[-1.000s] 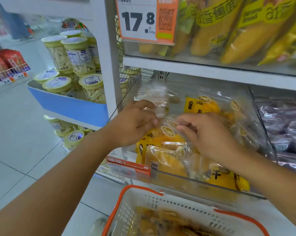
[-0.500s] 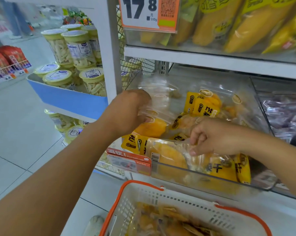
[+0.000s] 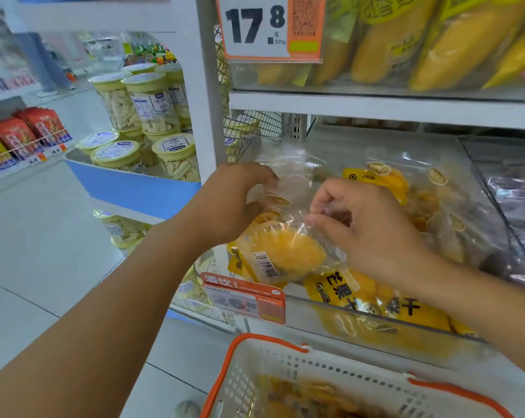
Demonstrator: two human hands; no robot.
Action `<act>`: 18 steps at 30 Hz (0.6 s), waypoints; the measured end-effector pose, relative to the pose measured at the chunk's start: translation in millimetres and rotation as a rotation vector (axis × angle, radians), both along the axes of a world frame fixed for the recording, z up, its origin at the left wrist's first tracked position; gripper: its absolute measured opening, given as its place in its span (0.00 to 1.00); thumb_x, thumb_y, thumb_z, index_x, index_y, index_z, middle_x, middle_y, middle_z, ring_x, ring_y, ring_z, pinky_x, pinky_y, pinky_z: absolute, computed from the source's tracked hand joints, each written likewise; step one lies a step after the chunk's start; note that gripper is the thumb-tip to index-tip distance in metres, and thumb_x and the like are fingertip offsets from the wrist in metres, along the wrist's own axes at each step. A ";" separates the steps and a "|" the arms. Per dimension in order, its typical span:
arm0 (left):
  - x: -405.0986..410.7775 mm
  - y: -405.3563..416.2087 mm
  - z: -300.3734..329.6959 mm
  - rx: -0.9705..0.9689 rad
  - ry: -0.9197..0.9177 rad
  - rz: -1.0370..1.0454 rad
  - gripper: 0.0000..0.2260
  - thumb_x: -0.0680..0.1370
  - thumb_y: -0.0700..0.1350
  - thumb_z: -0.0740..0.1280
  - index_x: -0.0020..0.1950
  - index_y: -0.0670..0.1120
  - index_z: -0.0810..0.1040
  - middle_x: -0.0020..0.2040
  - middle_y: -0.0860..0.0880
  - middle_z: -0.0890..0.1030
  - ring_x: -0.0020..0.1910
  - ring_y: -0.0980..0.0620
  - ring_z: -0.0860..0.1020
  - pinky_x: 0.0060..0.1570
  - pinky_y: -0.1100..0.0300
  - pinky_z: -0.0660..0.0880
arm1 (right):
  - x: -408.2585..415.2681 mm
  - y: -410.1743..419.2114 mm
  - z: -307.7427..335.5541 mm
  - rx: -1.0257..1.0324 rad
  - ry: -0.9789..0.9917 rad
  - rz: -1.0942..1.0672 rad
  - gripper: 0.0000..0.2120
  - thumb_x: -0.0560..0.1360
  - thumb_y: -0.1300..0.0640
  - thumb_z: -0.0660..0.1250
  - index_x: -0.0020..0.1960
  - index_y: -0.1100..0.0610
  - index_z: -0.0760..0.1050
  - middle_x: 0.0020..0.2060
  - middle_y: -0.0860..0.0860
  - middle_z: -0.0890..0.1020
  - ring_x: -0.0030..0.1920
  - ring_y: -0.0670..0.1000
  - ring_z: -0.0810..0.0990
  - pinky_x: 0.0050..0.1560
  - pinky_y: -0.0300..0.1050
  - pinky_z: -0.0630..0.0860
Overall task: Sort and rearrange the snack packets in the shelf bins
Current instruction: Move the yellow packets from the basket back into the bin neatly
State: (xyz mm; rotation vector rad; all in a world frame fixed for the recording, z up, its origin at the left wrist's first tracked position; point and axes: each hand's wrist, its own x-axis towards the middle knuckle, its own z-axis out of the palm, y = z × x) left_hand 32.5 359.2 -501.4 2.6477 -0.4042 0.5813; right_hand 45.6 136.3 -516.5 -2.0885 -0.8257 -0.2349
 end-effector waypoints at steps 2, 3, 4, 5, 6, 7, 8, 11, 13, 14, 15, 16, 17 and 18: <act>0.1 2.5 3.4 0.127 -0.011 0.028 0.15 0.72 0.39 0.77 0.58 0.43 0.82 0.59 0.48 0.82 0.58 0.46 0.79 0.59 0.53 0.75 | -4.1 6.1 -0.3 0.056 0.003 0.033 0.09 0.71 0.56 0.78 0.42 0.52 0.77 0.31 0.45 0.81 0.33 0.45 0.79 0.35 0.37 0.75; 0.6 4.7 4.9 0.172 -0.013 0.024 0.13 0.72 0.40 0.77 0.55 0.43 0.83 0.60 0.47 0.81 0.59 0.45 0.79 0.59 0.50 0.75 | -5.6 10.9 -2.6 0.059 0.044 0.047 0.10 0.70 0.55 0.79 0.44 0.51 0.78 0.31 0.44 0.80 0.33 0.44 0.78 0.35 0.37 0.74; 1.1 7.6 5.4 0.189 -0.008 0.017 0.09 0.72 0.42 0.77 0.51 0.44 0.83 0.61 0.47 0.80 0.59 0.45 0.79 0.58 0.48 0.76 | -6.0 15.9 -5.7 0.033 0.103 0.050 0.12 0.68 0.53 0.80 0.47 0.50 0.78 0.32 0.42 0.79 0.33 0.43 0.77 0.36 0.37 0.74; 0.9 10.4 5.3 0.187 0.003 0.014 0.06 0.73 0.44 0.77 0.47 0.44 0.84 0.61 0.47 0.79 0.59 0.45 0.79 0.58 0.48 0.76 | -6.4 20.2 -7.8 -0.014 0.174 0.061 0.15 0.68 0.52 0.80 0.50 0.50 0.79 0.33 0.40 0.78 0.34 0.41 0.76 0.36 0.36 0.73; 0.6 12.9 3.6 0.177 0.017 0.015 0.05 0.74 0.46 0.75 0.46 0.45 0.84 0.62 0.47 0.78 0.59 0.45 0.78 0.58 0.47 0.76 | -6.3 23.7 -9.1 -0.083 0.245 0.100 0.17 0.68 0.51 0.80 0.53 0.52 0.79 0.34 0.41 0.78 0.34 0.40 0.76 0.37 0.36 0.73; 0.6 15.2 0.7 0.169 0.029 0.020 0.06 0.75 0.47 0.74 0.46 0.45 0.84 0.63 0.47 0.78 0.59 0.45 0.78 0.57 0.47 0.76 | -6.8 26.5 -9.7 -0.152 0.327 0.177 0.17 0.70 0.52 0.79 0.55 0.55 0.79 0.35 0.44 0.79 0.34 0.39 0.75 0.35 0.36 0.72; 0.6 17.0 -2.5 0.169 0.032 0.027 0.07 0.76 0.47 0.73 0.46 0.44 0.84 0.63 0.47 0.77 0.59 0.45 0.78 0.57 0.46 0.76 | -7.9 27.7 -9.1 -0.230 0.409 0.269 0.16 0.71 0.54 0.78 0.55 0.57 0.78 0.36 0.48 0.79 0.33 0.39 0.74 0.35 0.36 0.73; 1.0 19.9 -7.4 0.187 0.017 0.047 0.11 0.80 0.48 0.68 0.46 0.42 0.85 0.64 0.46 0.77 0.58 0.45 0.79 0.55 0.45 0.76 | -11.4 26.5 -1.1 -0.364 0.513 0.342 0.11 0.74 0.59 0.75 0.51 0.47 0.77 0.33 0.40 0.80 0.31 0.40 0.78 0.35 0.46 0.81; 1.3 21.2 -6.5 0.206 0.021 0.044 0.15 0.81 0.48 0.63 0.45 0.41 0.84 0.65 0.45 0.77 0.58 0.44 0.79 0.56 0.46 0.76 | -3.0 23.3 8.2 -0.363 0.329 0.186 0.08 0.74 0.56 0.76 0.49 0.52 0.78 0.36 0.44 0.82 0.30 0.47 0.81 0.33 0.51 0.81; 0.7 22.2 -5.6 0.210 0.031 0.030 0.15 0.82 0.47 0.61 0.45 0.40 0.83 0.66 0.45 0.76 0.59 0.43 0.79 0.57 0.48 0.76 | 3.2 21.4 12.1 -0.357 0.189 0.107 0.11 0.72 0.53 0.77 0.46 0.58 0.77 0.37 0.50 0.83 0.32 0.51 0.81 0.35 0.52 0.81; -0.5 22.9 -4.5 0.213 0.055 0.009 0.14 0.83 0.45 0.61 0.44 0.40 0.82 0.68 0.45 0.75 0.60 0.43 0.78 0.59 0.52 0.74 | 8.2 19.1 15.5 -0.342 0.065 0.049 0.14 0.71 0.51 0.78 0.42 0.60 0.77 0.37 0.53 0.83 0.34 0.53 0.81 0.38 0.52 0.80; -1.6 23.4 -3.4 0.214 0.087 -0.009 0.13 0.83 0.43 0.61 0.45 0.39 0.81 0.70 0.45 0.73 0.62 0.43 0.77 0.60 0.56 0.72 | 13.2 16.9 15.7 -0.335 -0.024 0.018 0.15 0.70 0.49 0.79 0.40 0.59 0.77 0.35 0.53 0.82 0.35 0.53 0.80 0.39 0.51 0.79; -3.4 23.0 -1.5 0.209 0.122 -0.017 0.11 0.83 0.41 0.61 0.46 0.39 0.81 0.72 0.45 0.71 0.65 0.44 0.76 0.60 0.60 0.69 | 15.4 15.7 14.5 -0.334 -0.072 0.004 0.15 0.70 0.48 0.78 0.37 0.57 0.77 0.33 0.51 0.81 0.36 0.52 0.79 0.40 0.50 0.78; -5.3 22.2 0.1 0.194 0.158 -0.020 0.09 0.82 0.40 0.62 0.49 0.39 0.81 0.74 0.45 0.69 0.68 0.45 0.73 0.61 0.63 0.66 | 15.0 15.6 11.3 -0.338 -0.091 0.007 0.16 0.70 0.47 0.78 0.36 0.55 0.76 0.31 0.49 0.78 0.35 0.51 0.78 0.39 0.50 0.77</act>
